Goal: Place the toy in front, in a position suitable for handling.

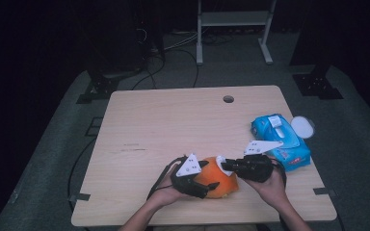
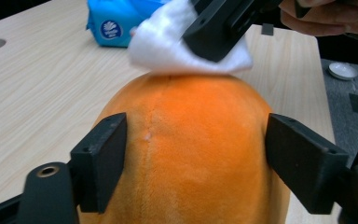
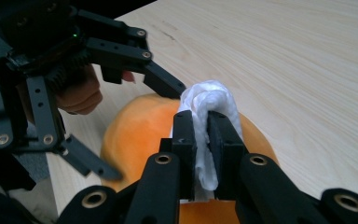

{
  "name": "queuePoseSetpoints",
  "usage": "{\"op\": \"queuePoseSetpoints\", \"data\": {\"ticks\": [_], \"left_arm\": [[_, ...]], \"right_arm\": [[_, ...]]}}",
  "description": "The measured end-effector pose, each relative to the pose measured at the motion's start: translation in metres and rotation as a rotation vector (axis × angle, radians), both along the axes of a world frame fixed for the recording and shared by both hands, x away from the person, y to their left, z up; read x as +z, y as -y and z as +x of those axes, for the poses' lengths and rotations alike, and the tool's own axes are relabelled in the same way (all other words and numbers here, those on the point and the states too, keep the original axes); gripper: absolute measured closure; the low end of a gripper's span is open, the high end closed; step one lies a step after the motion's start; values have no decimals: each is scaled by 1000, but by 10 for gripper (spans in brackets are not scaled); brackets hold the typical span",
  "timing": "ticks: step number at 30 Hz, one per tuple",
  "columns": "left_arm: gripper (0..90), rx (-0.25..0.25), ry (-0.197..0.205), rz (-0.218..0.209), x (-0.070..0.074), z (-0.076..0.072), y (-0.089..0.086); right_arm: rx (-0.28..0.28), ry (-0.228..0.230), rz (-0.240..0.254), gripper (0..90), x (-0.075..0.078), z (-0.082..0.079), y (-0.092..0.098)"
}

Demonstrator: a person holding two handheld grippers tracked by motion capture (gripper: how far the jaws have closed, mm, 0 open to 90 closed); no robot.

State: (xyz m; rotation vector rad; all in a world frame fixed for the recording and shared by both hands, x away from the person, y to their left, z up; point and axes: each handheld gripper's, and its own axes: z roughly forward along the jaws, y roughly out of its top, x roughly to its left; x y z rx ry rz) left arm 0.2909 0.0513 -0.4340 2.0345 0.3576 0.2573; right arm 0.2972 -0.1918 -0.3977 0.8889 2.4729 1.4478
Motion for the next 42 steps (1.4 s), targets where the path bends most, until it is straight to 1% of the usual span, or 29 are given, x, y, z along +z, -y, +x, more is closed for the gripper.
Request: {"op": "queuePoseSetpoints", "data": {"ticks": [1, 2, 3, 4, 6, 8, 9, 11, 12, 14, 16, 17, 19, 21, 22, 24, 26, 27, 28, 29, 30, 31, 32, 34, 36, 37, 39, 40, 42], "left_arm": [[202, -5, 4, 1, 1, 0, -1], [189, -12, -7, -20, 1, 2, -3], [176, -13, -28, -49, 1, 6, -8], [165, -6, -40, -61, 2, 8, -11], [94, 20, -75, -60, 1, 14, -16], [73, 10, -133, -53, -5, 18, -19], [73, 2, -149, -46, -8, 19, -18], [79, -5, -144, -40, -11, 18, -16], [121, -7, -140, -37, -10, 17, -16], [215, 7, -112, -29, -6, 15, -15], [273, 18, -90, -30, -1, 13, -13], [295, 21, -73, -31, 1, 12, -12], [315, 19, -41, -16, 6, 8, -10], [318, 7, -32, -8, 7, 7, -8], [307, 7, -28, -3, 6, 7, -8], [242, 2, -40, -10, 3, 9, -8], [158, 4, -59, -33, 2, 13, -12], [120, 8, -75, -36, 1, 15, -13], [90, 13, -88, -36, -1, 17, -15], [76, 14, -99, -39, -3, 18, -16], [76, 11, -121, -44, -6, 20, -16], [82, 1, -139, -48, -9, 21, -16], [125, -10, -141, -48, -11, 20, -14], [229, -4, -116, -43, -9, 18, -14], [308, 0, -109, -38, -3, 17, -15], [329, 4, -106, -31, 0, 17, -15], [357, 11, -82, -36, 5, 14, -15], [361, 13, -72, -29, 8, 13, -15], [365, 18, -58, -26, 13, 12, -17]], "right_arm": [[2, 9, -22, 812, 0, -1, -3], [0, 10, -36, 812, -1, -1, -3], [0, 2, -34, 812, -3, 0, -2], [4, -8, -33, 812, -5, 1, 1], [3, -21, -34, 811, -6, 2, 6], [-6, -26, -35, 811, -8, 3, 13], [-17, -31, -33, 810, -9, 4, 16], [-29, -41, -28, 811, -10, 6, 20], [-32, -40, -29, 811, -10, 6, 20], [-33, -26, -35, 812, -9, 4, 16], [-32, 4, -41, 812, -5, 1, 9], [-24, 13, -31, 813, -3, -1, 5], [-5, 41, -20, 813, 3, -5, -2], [21, 54, -5, 813, 7, -8, -6], [27, 57, -14, 813, 8, -9, -8], [21, 53, -35, 813, 5, -8, -8], [6, 46, -61, 814, -1, -5, -4], [-2, 35, -61, 813, -3, -3, -1], [-6, 18, -48, 813, -4, -1, 3], [-13, 11, -44, 813, -4, 0, 7], [-20, 10, -44, 813, -4, 1, 10], [-24, 4, -39, 813, -5, 2, 12], [-24, -1, -31, 813, -5, 3, 12], [-24, 12, -43, 813, -4, 1, 9], [-15, 29, -33, 814, -1, -3, 4], [-10, 41, -32, 813, 2, -5, 2], [12, 68, -16, 814, 6, -10, -3], [26, 80, -9, 814, 8, -12, -6], [27, 108, -34, 814, 11, -16, -10]]}}
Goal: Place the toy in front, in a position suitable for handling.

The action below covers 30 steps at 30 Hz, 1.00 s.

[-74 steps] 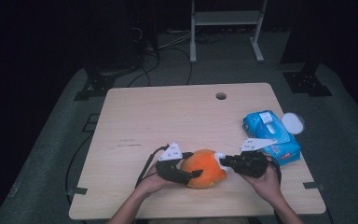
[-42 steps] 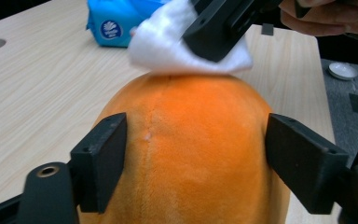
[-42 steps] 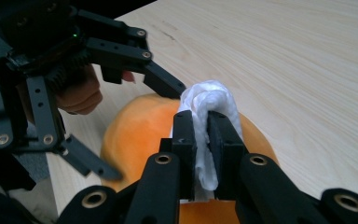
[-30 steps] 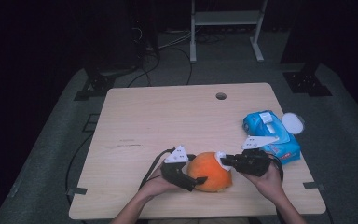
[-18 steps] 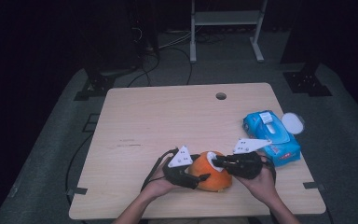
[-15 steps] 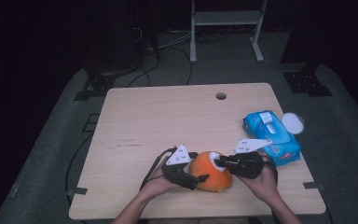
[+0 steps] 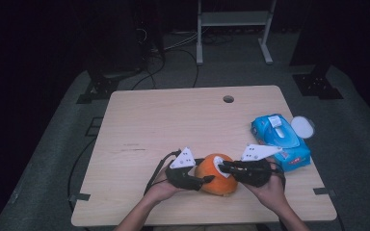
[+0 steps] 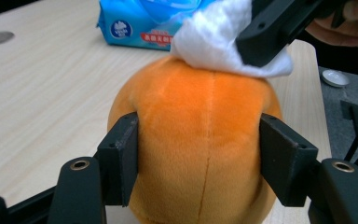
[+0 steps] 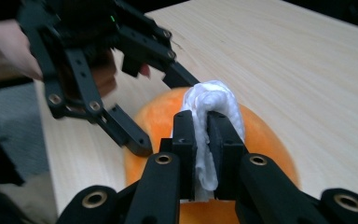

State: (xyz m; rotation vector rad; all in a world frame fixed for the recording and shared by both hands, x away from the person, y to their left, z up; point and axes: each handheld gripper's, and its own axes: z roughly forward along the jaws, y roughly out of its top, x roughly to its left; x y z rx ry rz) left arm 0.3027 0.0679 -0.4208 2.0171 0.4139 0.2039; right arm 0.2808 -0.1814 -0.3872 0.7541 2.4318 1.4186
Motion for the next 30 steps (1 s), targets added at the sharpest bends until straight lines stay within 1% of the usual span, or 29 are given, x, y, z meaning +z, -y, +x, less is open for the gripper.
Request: {"op": "queuePoseSetpoints", "data": {"ticks": [1, 2, 4, 5, 7, 8, 9, 10, 11, 13, 15, 16, 19, 21, 22, 23, 24, 25, 26, 29, 30], "left_arm": [[371, 5, 5, -10, 2, 1, -2], [373, 5, 5, -10, 2, 1, -2], [366, 5, 8, -24, 1, 1, -2], [272, 3, -1, -25, -2, 3, -1], [186, -3, -9, -28, -4, 5, -2], [148, -1, -12, -25, -5, 6, -2], [115, 0, -23, -17, -7, 7, -3], [106, -7, -32, -12, -9, 7, -3], [117, -8, -38, -19, -11, 7, -3], [227, 0, -22, -11, -11, 5, -2], [293, 6, -22, -16, -9, 4, -2], [308, 12, -10, -16, -6, 3, 0], [311, 19, 0, -26, 0, -2, 5], [300, 32, -3, -30, 0, -3, 6], [280, 33, -2, -39, 0, -2, 6], [246, 33, -2, -39, 0, -2, 6], [246, 29, -4, -41, 0, -1, 5], [137, 19, -20, -44, -2, 1, 4], [109, 17, -28, -37, -4, 2, 3], [70, 11, -68, -15, -12, 6, 3], [87, 10, -70, -21, -14, 6, 3]], "right_arm": [[-6, 1, -3, 814, 0, 0, 1], [-15, -10, 11, 814, 0, 2, 4], [-23, -17, 16, 814, -2, 6, 6], [-40, -38, 13, 814, -8, 11, 11], [-48, -52, 11, 814, -11, 14, 14], [-53, -58, 11, 814, -13, 16, 15], [-57, -61, 9, 814, -14, 17, 16], [-60, -62, 8, 814, -14, 17, 17], [-62, -63, 5, 814, -14, 17, 16], [-62, -57, -3, 814, -14, 16, 14], [-62, -49, -4, 815, -12, 14, 12], [-42, -19, 10, 814, -5, 8, 7], [-8, 12, 18, 814, 1, 1, 1], [-1, 25, 6, 815, 2, -2, -2], [-8, 19, -3, 815, 1, -1, -1], [-8, 19, -3, 815, 1, -1, -1], [-12, 15, -9, 815, -1, 1, 0], [-25, -11, -9, 815, -7, 6, 6], [-28, -16, -6, 815, -8, 7, 7], [-50, -24, 2, 815, -9, 12, 13], [-55, -26, 5, 815, -9, 13, 14]]}}
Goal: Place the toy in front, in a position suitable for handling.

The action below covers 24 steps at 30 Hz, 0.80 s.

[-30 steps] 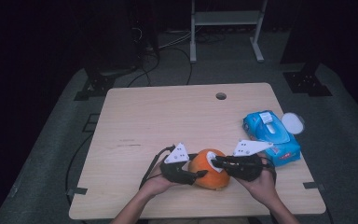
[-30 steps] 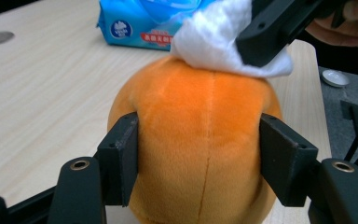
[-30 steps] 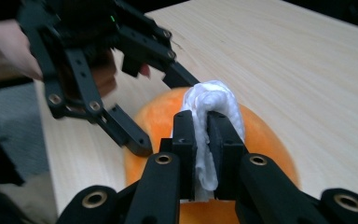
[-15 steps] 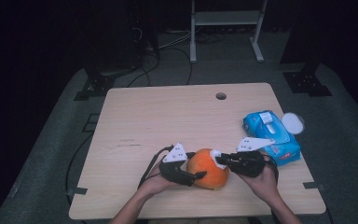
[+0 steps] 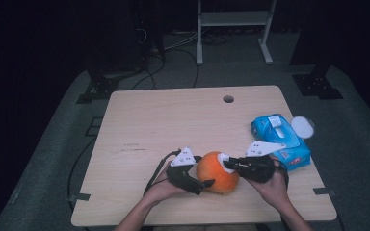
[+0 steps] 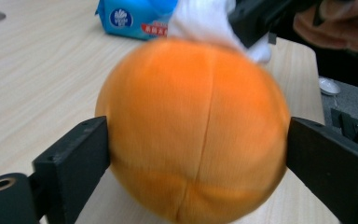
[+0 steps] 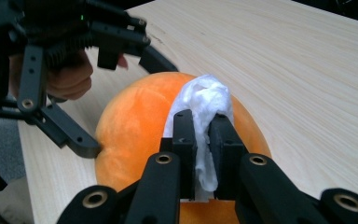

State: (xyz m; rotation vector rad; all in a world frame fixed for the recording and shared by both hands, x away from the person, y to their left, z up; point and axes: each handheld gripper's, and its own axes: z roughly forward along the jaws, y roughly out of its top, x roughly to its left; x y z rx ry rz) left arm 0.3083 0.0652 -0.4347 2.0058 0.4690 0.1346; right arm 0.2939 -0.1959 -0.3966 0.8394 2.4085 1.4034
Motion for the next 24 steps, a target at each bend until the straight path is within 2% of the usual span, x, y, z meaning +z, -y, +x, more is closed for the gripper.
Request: {"op": "queuePoseSetpoints", "data": {"ticks": [3, 6, 9, 10, 11, 13, 15, 16, 17, 18, 20, 24], "left_arm": [[250, 3, 27, 0, 2, -3, 2], [311, 6, 42, -9, 9, -5, 4], [320, 9, 51, -2, 12, -10, 8], [318, 10, 53, 3, 11, -10, 8], [308, 12, 49, -1, 10, -9, 8], [242, 13, 40, -10, 7, -7, 7], [157, 7, 41, -23, 5, -5, 7], [155, 7, 41, -27, 4, -5, 7], [176, 8, 44, -24, 4, -5, 8], [237, 10, 45, -18, 5, -6, 8], [292, 14, 63, -4, 8, -8, 10], [304, 17, 83, 3, 12, -12, 14]], "right_arm": [[-9, 4, -5, 815, 1, 0, 1], [1, 38, 4, 816, 10, -6, -2], [55, 57, 29, 815, 18, -15, -9], [65, 68, 12, 815, 19, -18, -14], [63, 84, -14, 815, 19, -19, -17], [53, 85, -31, 815, 18, -17, -16], [33, 77, -38, 815, 15, -13, -11], [23, 63, -29, 816, 13, -11, -8], [19, 54, -15, 816, 12, -8, -5], [16, 49, -9, 816, 12, -8, -3], [19, 54, -11, 816, 13, -9, -5], [70, 70, -7, 815, 16, -18, -17]]}}
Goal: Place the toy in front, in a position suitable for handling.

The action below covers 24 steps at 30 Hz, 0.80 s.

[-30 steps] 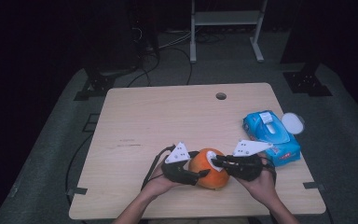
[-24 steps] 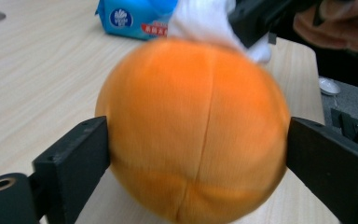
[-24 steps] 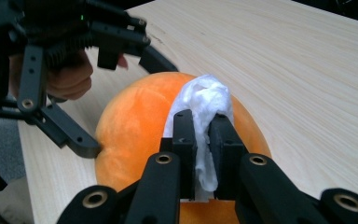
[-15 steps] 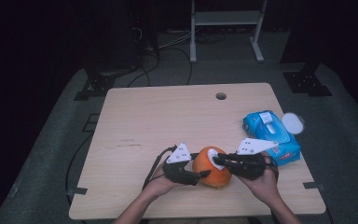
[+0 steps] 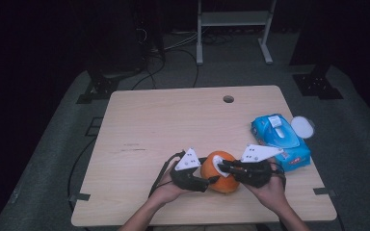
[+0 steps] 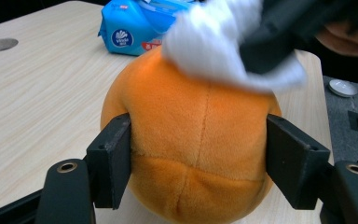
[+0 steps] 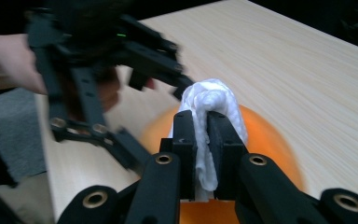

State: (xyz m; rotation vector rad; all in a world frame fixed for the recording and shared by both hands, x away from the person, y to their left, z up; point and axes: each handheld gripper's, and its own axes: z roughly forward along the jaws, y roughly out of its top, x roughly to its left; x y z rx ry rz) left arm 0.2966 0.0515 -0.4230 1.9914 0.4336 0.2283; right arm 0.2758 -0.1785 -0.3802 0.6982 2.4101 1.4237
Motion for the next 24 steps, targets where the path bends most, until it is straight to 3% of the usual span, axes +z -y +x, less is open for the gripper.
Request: {"op": "queuePoseSetpoints", "data": {"ticks": [6, 11, 13, 16, 21, 24], "left_arm": [[241, -7, 24, 22, -2, -4, 5], [131, -13, 43, 27, -9, -5, 8], [172, -6, 70, 39, -8, -7, 9], [246, 10, 73, 35, -5, -8, 10], [248, 5, 79, 47, -5, -9, 11], [248, 7, 65, 35, -6, -7, 8]], "right_arm": [[45, 9, -19, 815, -2, -6, -13], [-9, 41, -42, 816, 2, -3, -4], [-22, 40, -45, 816, 2, -2, 0], [-13, 38, -38, 816, 1, -3, 0], [78, 19, -33, 815, -3, -9, -17], [46, 43, -53, 815, 0, -8, -15]]}}
